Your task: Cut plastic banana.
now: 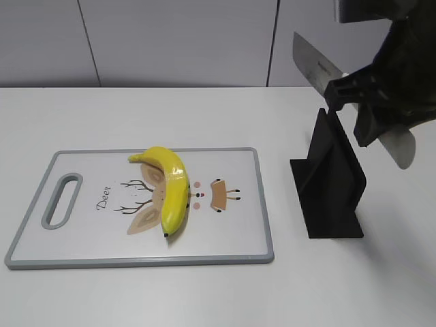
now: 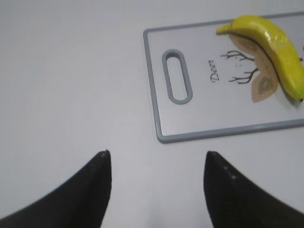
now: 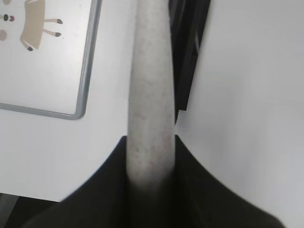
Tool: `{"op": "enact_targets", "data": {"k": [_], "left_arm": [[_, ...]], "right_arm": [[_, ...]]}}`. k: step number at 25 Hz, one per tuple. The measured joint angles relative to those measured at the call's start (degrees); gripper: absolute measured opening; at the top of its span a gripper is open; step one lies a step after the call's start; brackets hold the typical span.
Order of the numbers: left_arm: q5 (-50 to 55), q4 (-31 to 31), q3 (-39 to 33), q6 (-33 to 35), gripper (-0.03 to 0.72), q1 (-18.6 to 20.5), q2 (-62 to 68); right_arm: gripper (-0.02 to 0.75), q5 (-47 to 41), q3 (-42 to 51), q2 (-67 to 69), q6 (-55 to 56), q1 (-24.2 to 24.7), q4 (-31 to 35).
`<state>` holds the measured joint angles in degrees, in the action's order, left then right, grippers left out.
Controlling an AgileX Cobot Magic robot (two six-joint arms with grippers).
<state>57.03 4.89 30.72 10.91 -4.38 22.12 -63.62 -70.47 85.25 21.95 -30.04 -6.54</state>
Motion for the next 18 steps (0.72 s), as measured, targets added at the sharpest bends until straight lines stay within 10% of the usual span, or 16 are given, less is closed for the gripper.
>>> {"op": "enact_targets", "data": {"k": [18], "left_arm": [[2.57,0.21,-1.53,-2.14,0.573,0.11,-20.82]], "right_arm": [[0.160,4.99,11.59,-5.78,9.39,0.00,-1.54]]}}
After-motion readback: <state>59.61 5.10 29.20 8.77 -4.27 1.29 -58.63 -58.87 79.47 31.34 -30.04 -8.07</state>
